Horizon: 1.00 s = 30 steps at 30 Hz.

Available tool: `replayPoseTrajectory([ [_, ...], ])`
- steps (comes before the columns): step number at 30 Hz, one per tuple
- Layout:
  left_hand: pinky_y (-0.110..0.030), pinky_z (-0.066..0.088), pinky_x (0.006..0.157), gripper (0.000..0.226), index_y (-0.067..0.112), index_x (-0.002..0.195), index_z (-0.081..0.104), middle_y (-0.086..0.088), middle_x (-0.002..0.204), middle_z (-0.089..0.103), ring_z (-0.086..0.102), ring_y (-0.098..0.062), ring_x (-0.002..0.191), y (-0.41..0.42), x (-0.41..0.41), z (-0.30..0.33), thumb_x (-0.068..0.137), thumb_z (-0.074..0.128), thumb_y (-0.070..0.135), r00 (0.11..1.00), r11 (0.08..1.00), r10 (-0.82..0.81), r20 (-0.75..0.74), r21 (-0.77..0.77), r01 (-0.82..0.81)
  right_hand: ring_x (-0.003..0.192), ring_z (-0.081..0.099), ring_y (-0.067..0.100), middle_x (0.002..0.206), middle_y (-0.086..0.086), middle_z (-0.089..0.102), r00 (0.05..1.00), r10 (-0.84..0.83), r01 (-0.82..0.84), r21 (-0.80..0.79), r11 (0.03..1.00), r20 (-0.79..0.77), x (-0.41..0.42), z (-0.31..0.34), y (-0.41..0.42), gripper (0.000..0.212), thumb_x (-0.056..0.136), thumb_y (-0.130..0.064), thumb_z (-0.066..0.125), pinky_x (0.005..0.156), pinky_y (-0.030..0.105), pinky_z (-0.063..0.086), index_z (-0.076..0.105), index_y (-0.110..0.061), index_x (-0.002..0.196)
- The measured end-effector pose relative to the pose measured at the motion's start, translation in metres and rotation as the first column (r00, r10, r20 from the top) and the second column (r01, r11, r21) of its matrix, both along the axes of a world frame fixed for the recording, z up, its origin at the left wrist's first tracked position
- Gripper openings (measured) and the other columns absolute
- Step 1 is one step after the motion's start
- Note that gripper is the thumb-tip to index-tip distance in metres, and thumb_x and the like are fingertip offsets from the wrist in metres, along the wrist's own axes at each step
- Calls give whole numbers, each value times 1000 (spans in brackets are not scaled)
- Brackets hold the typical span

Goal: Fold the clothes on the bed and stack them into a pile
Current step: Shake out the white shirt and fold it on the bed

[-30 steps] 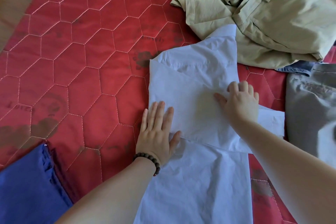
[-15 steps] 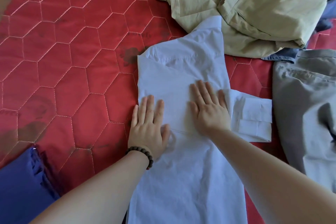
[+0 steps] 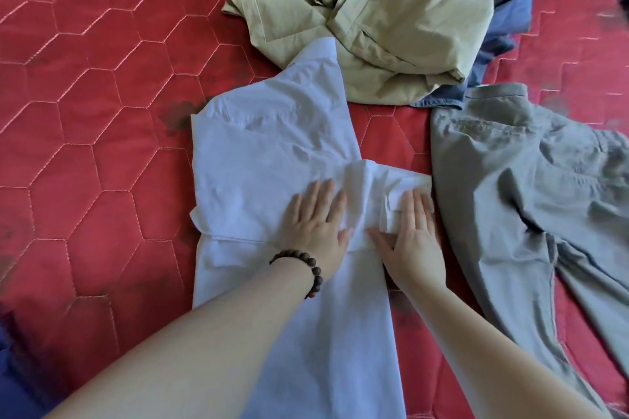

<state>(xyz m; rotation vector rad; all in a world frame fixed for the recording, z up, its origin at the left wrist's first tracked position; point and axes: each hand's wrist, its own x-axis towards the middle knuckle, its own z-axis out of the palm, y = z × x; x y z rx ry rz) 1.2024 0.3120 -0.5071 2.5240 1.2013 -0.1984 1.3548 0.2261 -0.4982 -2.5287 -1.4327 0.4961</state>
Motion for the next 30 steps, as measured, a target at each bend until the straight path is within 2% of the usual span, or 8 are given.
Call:
replayPoseTrajectory([
  [4, -48, -15, 117, 68, 28, 151, -17, -1, 159, -28, -29, -22, 144, -8, 5, -12, 97, 12, 55, 996, 999, 27, -85, 37, -24, 145, 24, 19, 155, 5, 33, 989, -145, 147, 126, 981, -21, 14, -3, 4, 67, 88, -1, 52, 116, 26, 16, 30, -13, 150],
  [8, -50, -19, 115, 67, 32, 143, -30, -1, 155, -35, -33, -24, 142, -7, 10, -13, 95, 7, 60, 993, 999, 40, -112, -8, -41, 106, 58, 26, 112, 8, 66, 932, -317, 357, 310, 881, -174, 20, 23, 18, 45, 90, -4, 43, 85, 31, 43, 54, -15, 132],
  [14, -48, -10, 118, 64, 22, 155, 2, -7, 163, -11, -17, -25, 148, 4, 32, 23, 100, 13, 53, 981, 944, 194, 15, -274, -182, 55, 41, -4, 57, -13, 37, 931, -252, 365, 632, 684, -264, 22, 94, 44, 18, 92, -10, 39, 51, 10, 30, 43, -20, 78],
  [17, -29, 23, 110, 50, 10, 142, 43, -13, 148, 43, 35, -26, 140, 29, 35, 69, 104, 26, 38, 712, 692, 628, 315, -645, -324, 59, 44, -5, 61, -14, 44, 952, -196, 305, 716, 628, -234, 15, 120, 59, 15, 88, -6, 38, 57, 5, 30, 53, -6, 89],
  [21, -47, 44, 105, 88, 1, 122, 57, -18, 123, 65, 61, -34, 116, 61, 3, 105, 77, 48, 75, 185, -37, 983, 12, -965, 260, 119, 53, 12, 132, 10, 59, 986, 121, -21, 631, 776, -115, -22, 121, 71, 53, 83, -5, 47, 104, 20, 36, 51, -4, 136],
  [24, -48, 52, 95, 85, -3, 123, 59, -22, 124, 63, 64, -34, 112, 75, -30, 103, 73, 60, 66, 156, -109, 986, -52, -916, 386, 150, 7, 17, 161, 6, 7, 843, 514, -473, 234, 849, -159, -54, 91, 70, 74, 95, -27, 57, 122, 30, 5, 15, -11, 153],
  [27, -41, 60, 78, 34, -2, 102, 69, -20, 98, 71, 71, -30, 81, 72, -43, 69, 84, 71, 27, 93, -38, 994, -50, -991, -126, 148, -12, 14, 159, -1, -11, 752, 638, -638, 62, 768, -165, -73, 52, 57, 79, 98, -40, 51, 121, 32, -2, 1, -13, 153],
  [30, -53, 53, 91, 12, 8, 99, 72, -17, 101, 72, 69, -34, 96, 68, -59, 46, 88, 68, 13, 60, 100, 995, 83, -913, -395, 147, -11, 14, 159, -2, -6, 792, 603, -599, 75, 797, -89, -75, 31, 44, 75, 98, -37, 51, 122, 37, -2, 7, -13, 153],
])
